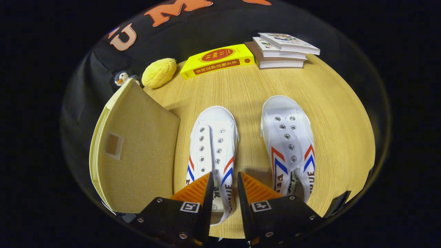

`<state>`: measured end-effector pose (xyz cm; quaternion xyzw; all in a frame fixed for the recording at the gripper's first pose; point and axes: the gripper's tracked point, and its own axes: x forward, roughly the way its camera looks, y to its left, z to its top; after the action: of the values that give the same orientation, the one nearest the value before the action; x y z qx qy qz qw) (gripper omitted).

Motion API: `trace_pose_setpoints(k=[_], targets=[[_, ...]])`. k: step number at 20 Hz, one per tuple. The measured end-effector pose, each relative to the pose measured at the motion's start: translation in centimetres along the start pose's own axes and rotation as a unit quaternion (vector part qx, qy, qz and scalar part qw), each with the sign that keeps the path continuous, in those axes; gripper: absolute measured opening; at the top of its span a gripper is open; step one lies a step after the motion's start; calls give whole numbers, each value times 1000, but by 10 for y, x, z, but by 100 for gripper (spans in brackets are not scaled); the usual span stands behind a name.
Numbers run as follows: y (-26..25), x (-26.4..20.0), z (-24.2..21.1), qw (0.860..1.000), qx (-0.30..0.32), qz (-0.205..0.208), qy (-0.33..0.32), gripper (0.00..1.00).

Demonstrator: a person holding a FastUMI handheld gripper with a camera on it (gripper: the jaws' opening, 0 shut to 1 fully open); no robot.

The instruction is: Open the storage box then place both shoes into the box .Put the left shoe in first, then the right shoe, with the right side of both shoes facing outward in a uniform manner.

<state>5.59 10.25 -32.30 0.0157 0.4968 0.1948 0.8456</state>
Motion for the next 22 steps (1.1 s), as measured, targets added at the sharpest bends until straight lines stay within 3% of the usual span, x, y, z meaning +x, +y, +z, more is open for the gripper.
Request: trace_pose_setpoints(k=[6, 10, 13, 16, 19, 22], targets=[[2, 17, -7, 999, -2, -6, 31, 23], [3, 18, -9, 999, 18, 15, 35, 19], [2, 17, -7, 1000, -10, 24, 6, 15], [1, 17, -7, 998, 52, 39, 3, 0], [16, 10, -7, 989, 106, 99, -4, 0], [17, 7, -8, 980, 157, 122, -4, 0]])
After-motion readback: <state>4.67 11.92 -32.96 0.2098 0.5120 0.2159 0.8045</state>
